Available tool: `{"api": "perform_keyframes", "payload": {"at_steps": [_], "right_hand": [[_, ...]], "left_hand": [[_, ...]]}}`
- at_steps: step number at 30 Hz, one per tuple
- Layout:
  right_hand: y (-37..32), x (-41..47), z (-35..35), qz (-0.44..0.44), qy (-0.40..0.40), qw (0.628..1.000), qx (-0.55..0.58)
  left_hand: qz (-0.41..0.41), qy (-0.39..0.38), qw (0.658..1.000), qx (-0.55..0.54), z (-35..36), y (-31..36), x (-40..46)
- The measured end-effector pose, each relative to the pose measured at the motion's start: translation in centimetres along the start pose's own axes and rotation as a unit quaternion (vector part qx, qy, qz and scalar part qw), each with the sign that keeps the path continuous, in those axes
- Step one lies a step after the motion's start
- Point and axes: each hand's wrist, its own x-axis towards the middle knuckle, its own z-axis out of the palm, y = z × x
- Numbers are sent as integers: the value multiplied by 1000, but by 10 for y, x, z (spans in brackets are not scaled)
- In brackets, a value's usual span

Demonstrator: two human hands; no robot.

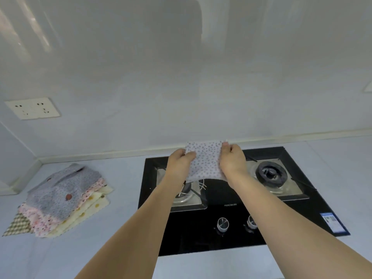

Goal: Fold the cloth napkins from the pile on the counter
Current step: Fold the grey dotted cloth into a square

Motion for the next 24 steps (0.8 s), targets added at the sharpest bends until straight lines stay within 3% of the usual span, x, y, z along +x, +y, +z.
{"api": "perform_keyframes", "payload": {"at_steps": [7, 12, 24], "right_hand": [[32, 62, -91, 20, 30, 999, 22], [70, 112, -170, 54, 0, 997, 55], [143, 233, -294, 127, -23, 992, -2]], "left_hand": [[-18, -45, 999, 10, 105, 2, 27], [-37, -71, 997, 9, 200, 6, 27], [-112, -97, 987, 68, 370, -18, 91]]}}
